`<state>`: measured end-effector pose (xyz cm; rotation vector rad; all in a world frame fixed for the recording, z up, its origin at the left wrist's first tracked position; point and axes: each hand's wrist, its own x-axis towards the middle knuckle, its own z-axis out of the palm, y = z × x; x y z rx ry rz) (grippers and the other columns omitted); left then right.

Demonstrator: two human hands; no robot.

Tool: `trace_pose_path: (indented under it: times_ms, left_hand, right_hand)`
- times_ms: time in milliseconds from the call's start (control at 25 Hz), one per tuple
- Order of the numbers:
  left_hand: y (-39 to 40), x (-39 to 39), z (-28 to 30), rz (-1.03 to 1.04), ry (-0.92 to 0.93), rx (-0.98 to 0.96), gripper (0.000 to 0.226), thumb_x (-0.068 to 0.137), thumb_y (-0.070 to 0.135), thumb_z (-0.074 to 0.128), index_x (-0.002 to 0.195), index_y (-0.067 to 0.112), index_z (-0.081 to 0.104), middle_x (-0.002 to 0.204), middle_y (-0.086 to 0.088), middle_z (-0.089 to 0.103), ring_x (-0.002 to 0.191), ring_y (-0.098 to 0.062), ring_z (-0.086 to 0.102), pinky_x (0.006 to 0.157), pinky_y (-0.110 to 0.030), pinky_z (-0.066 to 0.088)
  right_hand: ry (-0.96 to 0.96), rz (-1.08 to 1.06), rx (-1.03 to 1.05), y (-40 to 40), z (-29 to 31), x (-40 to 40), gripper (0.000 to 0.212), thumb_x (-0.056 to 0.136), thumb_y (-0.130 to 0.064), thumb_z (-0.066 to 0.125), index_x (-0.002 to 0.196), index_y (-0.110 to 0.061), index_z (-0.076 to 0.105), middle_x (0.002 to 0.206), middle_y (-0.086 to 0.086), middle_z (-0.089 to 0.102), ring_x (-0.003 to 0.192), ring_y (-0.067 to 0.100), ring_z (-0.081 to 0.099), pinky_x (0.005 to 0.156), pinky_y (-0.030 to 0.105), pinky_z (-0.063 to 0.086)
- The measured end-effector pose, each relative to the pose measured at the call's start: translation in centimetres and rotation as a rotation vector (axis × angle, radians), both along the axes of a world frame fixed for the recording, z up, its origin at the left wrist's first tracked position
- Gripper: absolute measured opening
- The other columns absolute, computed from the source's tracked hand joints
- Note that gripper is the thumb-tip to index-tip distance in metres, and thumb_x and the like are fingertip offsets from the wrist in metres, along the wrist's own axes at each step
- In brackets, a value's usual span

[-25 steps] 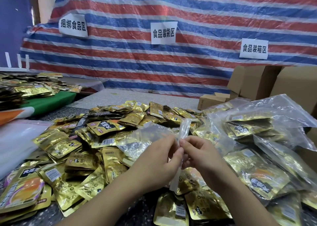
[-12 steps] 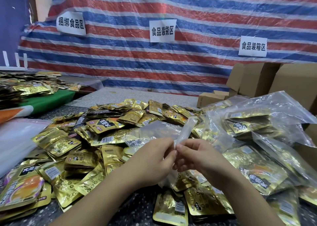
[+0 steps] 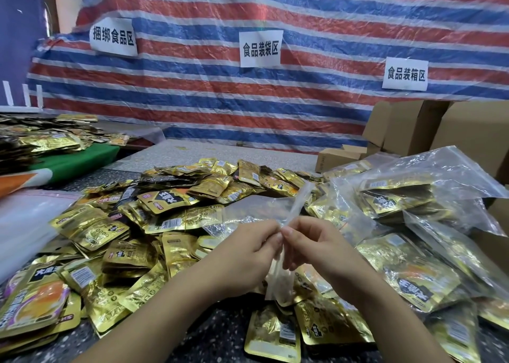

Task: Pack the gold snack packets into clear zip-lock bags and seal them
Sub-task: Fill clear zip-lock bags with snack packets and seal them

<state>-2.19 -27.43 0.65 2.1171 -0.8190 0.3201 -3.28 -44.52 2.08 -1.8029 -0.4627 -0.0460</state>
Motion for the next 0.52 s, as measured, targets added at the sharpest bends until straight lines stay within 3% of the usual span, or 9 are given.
trace_pose_path:
  times_ms: [120,240,400,520]
  left_hand:
    - [-0.20,0.09,0.16,0.040,-0.051,-0.039,0.029,0.102,0.020,0.047,0.076,0.011,0.057,0.069,0.000,0.058,0.065,-0.012,0.052,0.063,-0.030,0.041]
    - [-0.41,0.01,0.29,0.108,-0.124,-0.083,0.030,0.099,0.021,0.051,0.072,0.013,0.059,0.061,0.006,0.054,0.058,-0.007,0.048,0.055,-0.025,0.036]
    - [-0.64,-0.09,0.12,0.133,-0.155,-0.083,0.031,0.096,0.030,0.050,0.071,0.013,0.060,0.061,0.003,0.056,0.057,-0.011,0.049,0.053,-0.032,0.040]
    - [-0.57,0.01,0.21,0.109,-0.118,-0.093,0.031,0.097,0.028,0.049,0.070,0.017,0.059,0.061,0.008,0.056,0.056,-0.004,0.048,0.051,-0.018,0.035]
  right_hand:
    - [-0.053,-0.020,0.023,0.08,-0.03,0.08,0.024,0.100,-0.010,0.053,0.079,-0.001,0.062,0.062,0.012,0.061,0.057,0.021,0.059,0.057,0.029,0.047]
    - [-0.136,-0.079,-0.008,0.14,-0.23,0.38,0.026,0.100,-0.009,0.054,0.079,0.004,0.061,0.056,0.010,0.059,0.052,0.017,0.057,0.053,0.026,0.045]
    - [-0.222,-0.133,-0.119,0.13,-0.44,0.55,0.027,0.100,-0.012,0.055,0.076,-0.001,0.063,0.056,0.006,0.063,0.053,0.013,0.058,0.055,0.026,0.047]
    - [-0.188,-0.087,-0.110,0.08,-0.19,0.38,0.026,0.101,-0.011,0.052,0.079,-0.002,0.062,0.065,0.006,0.067,0.060,0.014,0.062,0.060,0.028,0.050]
